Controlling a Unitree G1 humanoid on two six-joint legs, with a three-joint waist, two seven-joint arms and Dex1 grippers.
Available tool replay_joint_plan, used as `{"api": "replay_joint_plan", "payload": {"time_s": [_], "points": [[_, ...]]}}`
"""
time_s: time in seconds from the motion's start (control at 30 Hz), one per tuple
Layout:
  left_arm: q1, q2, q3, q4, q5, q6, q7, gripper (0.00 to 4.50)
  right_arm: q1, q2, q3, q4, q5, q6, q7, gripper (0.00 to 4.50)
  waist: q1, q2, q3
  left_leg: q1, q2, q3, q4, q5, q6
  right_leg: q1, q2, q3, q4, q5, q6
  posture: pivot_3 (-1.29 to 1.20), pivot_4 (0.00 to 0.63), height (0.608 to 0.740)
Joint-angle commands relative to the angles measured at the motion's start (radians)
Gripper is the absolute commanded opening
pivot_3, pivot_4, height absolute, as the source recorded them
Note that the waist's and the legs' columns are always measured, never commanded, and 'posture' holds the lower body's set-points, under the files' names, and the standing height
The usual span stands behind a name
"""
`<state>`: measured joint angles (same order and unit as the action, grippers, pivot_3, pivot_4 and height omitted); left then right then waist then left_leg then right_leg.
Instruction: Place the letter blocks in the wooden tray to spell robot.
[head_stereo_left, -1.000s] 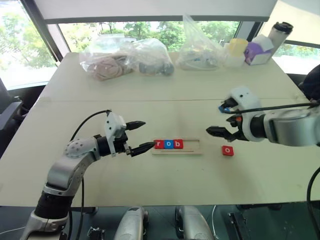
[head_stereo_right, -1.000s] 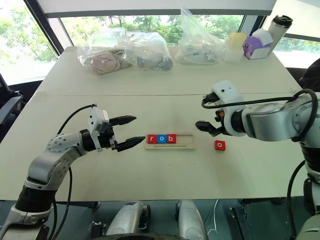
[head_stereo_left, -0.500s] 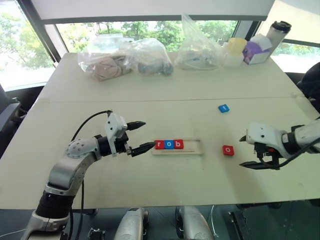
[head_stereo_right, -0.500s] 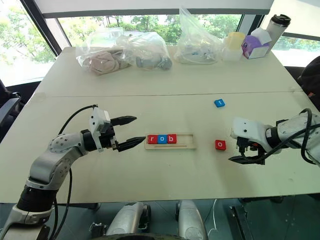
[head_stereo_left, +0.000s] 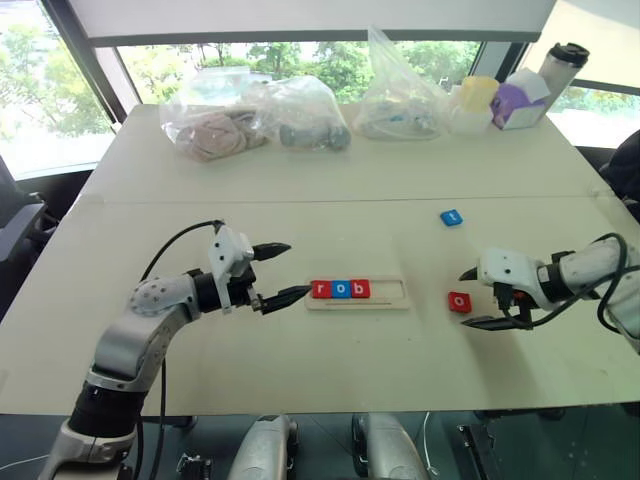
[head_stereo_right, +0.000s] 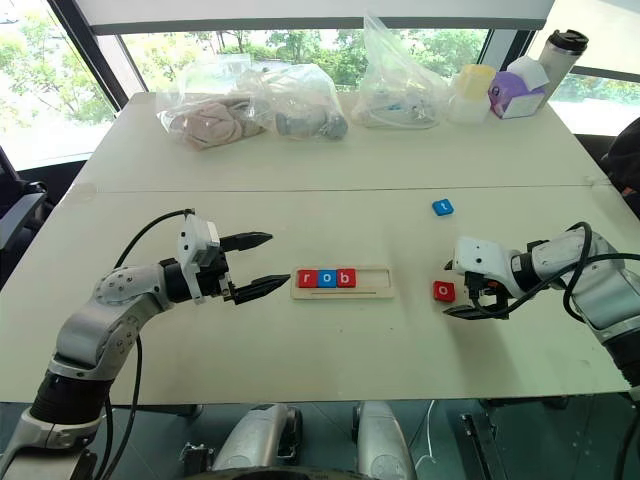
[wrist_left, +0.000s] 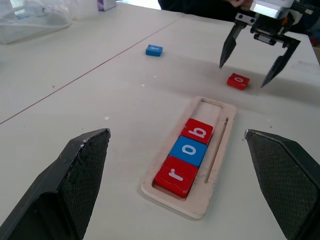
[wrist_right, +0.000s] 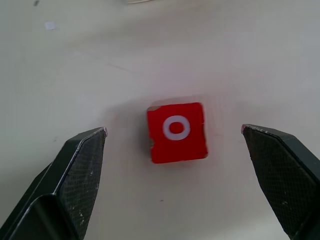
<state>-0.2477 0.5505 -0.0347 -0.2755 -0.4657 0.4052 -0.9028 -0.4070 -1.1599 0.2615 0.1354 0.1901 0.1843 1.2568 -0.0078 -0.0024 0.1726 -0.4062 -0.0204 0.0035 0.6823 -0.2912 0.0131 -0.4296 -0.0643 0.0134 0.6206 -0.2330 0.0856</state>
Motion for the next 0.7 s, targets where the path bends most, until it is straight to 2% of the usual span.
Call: {"api": "replay_joint_plan", "payload": {"time_s": [0.03, 0.37, 0.5, 0.6, 0.7], "points": [[0.001, 0.008, 0.019, -0.036, -0.009, -0.01, 0.002, 4.5, -0.026, 0.018, -0.039, 0.024, -0.028, 0.0, 0.011, 4.45, -0.001, 0.0, 0.0, 0.0, 0.0, 0.0, 0.0, 0.0, 0.0, 0.0, 0.0, 0.0, 0.0, 0.0, 0.0, 0.0, 0.15, 0.74], [0.008, 0.015, 0.023, -0.042, -0.009, -0.01, 0.003, 4.5, -0.061, 0.084, -0.025, 0.107, -0.098, 0.0, 0.018, 4.45, -0.004, 0.0, 0.0, 0.0, 0.0, 0.0, 0.0, 0.0, 0.0, 0.0, 0.0, 0.0, 0.0, 0.001, -0.001, 0.0, 0.15, 0.74], [0.014, 0.02, 0.029, -0.05, -0.011, -0.007, 0.004, 4.5, -0.068, 0.095, -0.016, 0.124, -0.118, -0.004, 0.041, 2.65, -0.004, 0.0, 0.0, 0.001, 0.0, 0.0, 0.0, 0.0, -0.001, 0.0, 0.0, 0.0, 0.0, 0.001, -0.002, 0.0, 0.15, 0.74], [0.017, 0.025, 0.032, -0.054, -0.012, -0.007, 0.005, 4.5, -0.065, 0.096, -0.016, 0.108, -0.125, 0.006, 0.057, 1.12, -0.003, 0.0, 0.0, 0.001, 0.0, 0.0, 0.0, 0.001, -0.001, 0.001, 0.0, 0.0, 0.0, 0.001, -0.002, 0.0, 0.15, 0.74], [0.022, 0.029, 0.036, -0.059, -0.014, -0.005, 0.006, 4.5, -0.063, 0.091, -0.025, 0.058, -0.121, 0.027, 0.064, 1.12, -0.003, 0.0, 0.0, 0.001, 0.0, 0.0, 0.0, 0.001, -0.001, 0.001, 0.0, 0.0, 0.001, 0.001, -0.002, 0.0, 0.15, 0.74]]}}
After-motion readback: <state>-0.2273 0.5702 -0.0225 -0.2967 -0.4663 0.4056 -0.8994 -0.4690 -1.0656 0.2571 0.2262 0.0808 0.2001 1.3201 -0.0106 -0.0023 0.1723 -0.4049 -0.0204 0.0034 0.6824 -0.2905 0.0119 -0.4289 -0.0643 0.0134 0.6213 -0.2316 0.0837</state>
